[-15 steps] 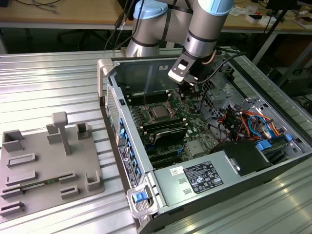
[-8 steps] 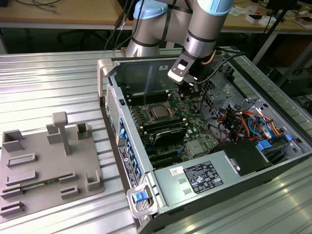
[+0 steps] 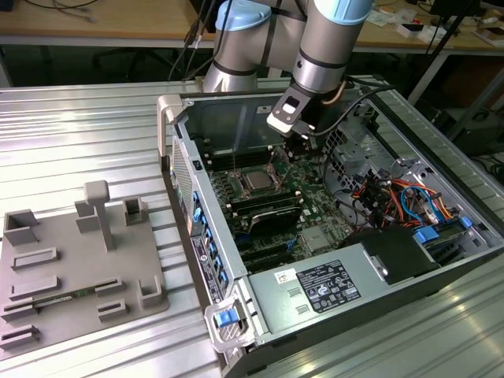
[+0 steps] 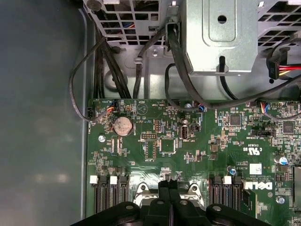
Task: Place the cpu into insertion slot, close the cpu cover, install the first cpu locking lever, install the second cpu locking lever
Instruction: 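Close the cpu cover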
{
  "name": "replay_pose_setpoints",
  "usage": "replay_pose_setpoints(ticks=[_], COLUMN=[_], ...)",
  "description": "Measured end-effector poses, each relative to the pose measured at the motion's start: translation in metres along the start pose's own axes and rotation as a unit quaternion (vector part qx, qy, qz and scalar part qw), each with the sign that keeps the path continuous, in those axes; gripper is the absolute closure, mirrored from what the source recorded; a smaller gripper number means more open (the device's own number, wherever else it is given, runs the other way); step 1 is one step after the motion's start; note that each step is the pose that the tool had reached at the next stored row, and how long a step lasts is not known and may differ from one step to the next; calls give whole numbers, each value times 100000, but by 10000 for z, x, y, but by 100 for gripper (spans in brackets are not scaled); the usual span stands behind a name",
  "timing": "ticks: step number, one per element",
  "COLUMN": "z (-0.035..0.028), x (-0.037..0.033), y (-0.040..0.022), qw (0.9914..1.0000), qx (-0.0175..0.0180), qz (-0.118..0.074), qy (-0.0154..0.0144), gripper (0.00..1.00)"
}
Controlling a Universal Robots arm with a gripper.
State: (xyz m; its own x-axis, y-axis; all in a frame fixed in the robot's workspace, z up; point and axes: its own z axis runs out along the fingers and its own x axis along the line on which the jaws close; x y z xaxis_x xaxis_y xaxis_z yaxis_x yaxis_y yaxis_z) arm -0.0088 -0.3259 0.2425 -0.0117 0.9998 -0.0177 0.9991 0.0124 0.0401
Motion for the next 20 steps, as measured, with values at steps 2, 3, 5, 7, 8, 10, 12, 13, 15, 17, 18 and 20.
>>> replay_pose_setpoints(ticks=[2, 3, 5, 7, 8, 10, 12, 13, 15, 17, 18, 20], z=[-1, -2, -3, -3, -4, -4, -5, -5, -6, -6, -7, -7], x=[0, 0, 1, 1, 1, 1, 1, 2, 2, 2, 2, 2], y=[-27, -37, -58, -75, -89, -108, -135, -144, -161, -163, -165, -177], qw=[100000, 100000, 100000, 100000, 100000, 100000, 100000, 100000, 100000, 100000, 100000, 100000], qx=[0, 1, 1, 1, 1, 1, 1, 0, 0, 0, 0, 0], qz=[7, 3, 4, 4, 1, -1, 4, 6, 6, -7, 4, 4], qy=[-1, -3, -3, 0, -1, -1, -1, 1, 0, -2, -2, 0], gripper=[89, 89, 89, 89, 89, 89, 89, 89, 89, 89, 89, 89])
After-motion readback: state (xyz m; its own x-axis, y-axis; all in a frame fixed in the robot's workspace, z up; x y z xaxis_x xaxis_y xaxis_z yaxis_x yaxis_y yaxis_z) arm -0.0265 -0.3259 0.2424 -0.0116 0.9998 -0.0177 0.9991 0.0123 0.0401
